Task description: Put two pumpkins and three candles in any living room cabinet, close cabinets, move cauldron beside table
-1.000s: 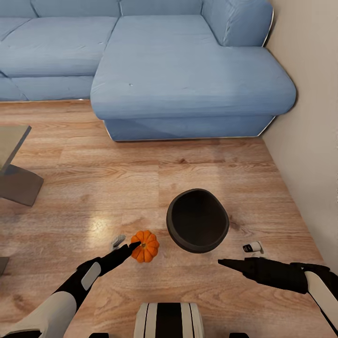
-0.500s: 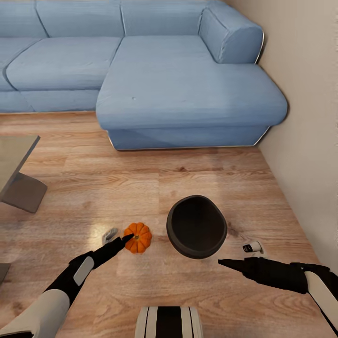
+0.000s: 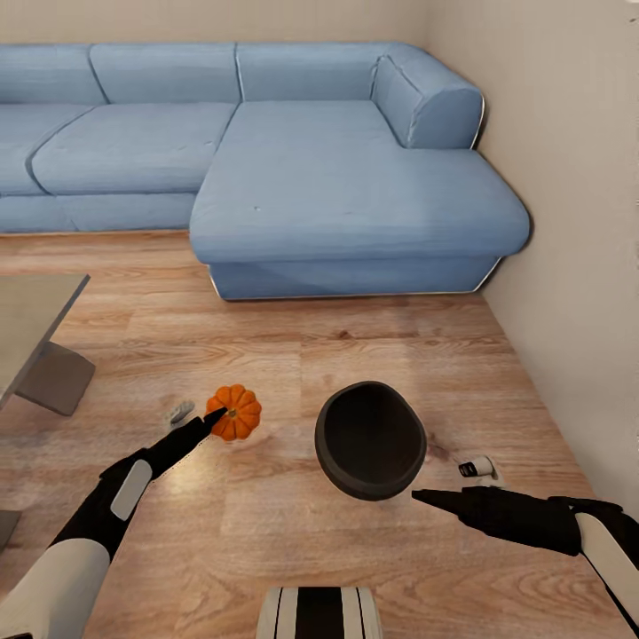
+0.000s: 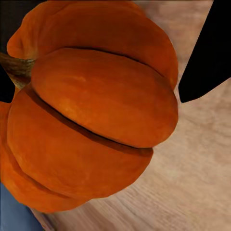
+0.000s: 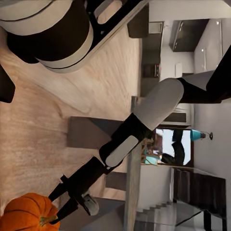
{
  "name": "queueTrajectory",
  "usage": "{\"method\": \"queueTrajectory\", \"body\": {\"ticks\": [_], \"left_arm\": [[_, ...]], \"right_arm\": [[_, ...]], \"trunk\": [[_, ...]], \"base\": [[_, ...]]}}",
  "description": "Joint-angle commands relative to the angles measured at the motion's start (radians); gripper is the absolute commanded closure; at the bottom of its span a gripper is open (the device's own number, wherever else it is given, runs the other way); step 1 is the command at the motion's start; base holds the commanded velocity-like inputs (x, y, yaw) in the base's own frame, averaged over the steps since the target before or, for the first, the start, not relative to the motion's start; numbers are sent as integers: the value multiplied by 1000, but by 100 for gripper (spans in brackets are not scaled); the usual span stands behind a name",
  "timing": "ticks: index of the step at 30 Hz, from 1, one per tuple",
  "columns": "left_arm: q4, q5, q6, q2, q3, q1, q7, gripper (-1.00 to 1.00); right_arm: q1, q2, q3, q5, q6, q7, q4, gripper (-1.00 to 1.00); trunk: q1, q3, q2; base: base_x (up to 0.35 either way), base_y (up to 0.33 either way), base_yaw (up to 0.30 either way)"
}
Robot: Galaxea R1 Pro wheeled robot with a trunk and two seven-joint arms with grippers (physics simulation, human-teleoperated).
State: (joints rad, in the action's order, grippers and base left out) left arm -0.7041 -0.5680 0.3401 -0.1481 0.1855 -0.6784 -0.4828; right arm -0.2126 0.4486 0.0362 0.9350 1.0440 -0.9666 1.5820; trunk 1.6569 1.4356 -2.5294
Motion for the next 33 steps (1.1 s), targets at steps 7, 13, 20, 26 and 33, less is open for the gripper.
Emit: {"method": "queueTrajectory", "body": {"ticks": [7,13,20,26,33], "left_arm": [[-50,2,30,-1,6,3,1,100],[-92,2,45,-1,6,11,1,100],[-107,2,46,-1,6,11,1,100],[-124,2,46,-1,5,15,1,100],[-156,3,62,-1,5,19,1,100]], "right_arm": [[1,-1,0,0,3,-3,-7,-100],[1,-1,-1,1,3,-3,-10,-100],[1,-2,-1,0,3,-3,-11,-100],[1,-2,-1,-1,3,-3,-12,-100],[1,-3,-1,-1,3,-1,-13,-100]], "trunk": [[-3,-26,1],[-6,-50,3],[-9,-77,5],[-12,-100,6],[-15,-127,8]], "base": [[0,0,0],[0,0,0],[0,0,0],[0,0,0],[0,0,0]]}}
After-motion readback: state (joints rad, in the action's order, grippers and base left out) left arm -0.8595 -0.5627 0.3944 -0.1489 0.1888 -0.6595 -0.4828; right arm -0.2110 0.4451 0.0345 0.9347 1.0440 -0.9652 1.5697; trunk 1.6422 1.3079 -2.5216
